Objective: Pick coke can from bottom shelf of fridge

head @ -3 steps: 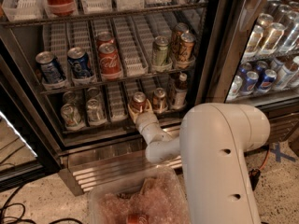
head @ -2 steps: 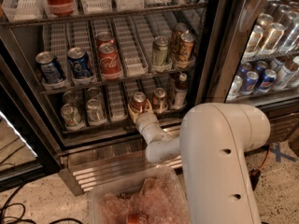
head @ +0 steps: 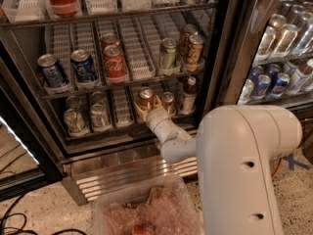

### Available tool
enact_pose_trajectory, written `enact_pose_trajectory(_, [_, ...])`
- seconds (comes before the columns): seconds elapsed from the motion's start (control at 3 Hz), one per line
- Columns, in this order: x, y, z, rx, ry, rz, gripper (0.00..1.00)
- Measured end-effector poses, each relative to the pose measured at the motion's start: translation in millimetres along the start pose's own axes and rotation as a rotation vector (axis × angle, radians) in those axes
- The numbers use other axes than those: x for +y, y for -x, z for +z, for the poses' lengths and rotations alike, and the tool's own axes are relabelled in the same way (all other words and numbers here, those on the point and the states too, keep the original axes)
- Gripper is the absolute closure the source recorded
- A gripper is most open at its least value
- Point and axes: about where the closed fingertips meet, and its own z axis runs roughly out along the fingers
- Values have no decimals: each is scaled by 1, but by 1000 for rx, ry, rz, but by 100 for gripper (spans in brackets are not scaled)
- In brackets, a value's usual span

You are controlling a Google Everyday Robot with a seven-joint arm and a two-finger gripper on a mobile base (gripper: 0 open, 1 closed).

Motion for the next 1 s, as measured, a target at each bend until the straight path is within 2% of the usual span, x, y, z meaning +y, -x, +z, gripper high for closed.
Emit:
enact_pose_trajectory(0.33, [0, 14, -6, -7, 52, -21, 100])
enact_pose_trajectory(1.0, [-5, 4, -69, 146, 136, -71, 100])
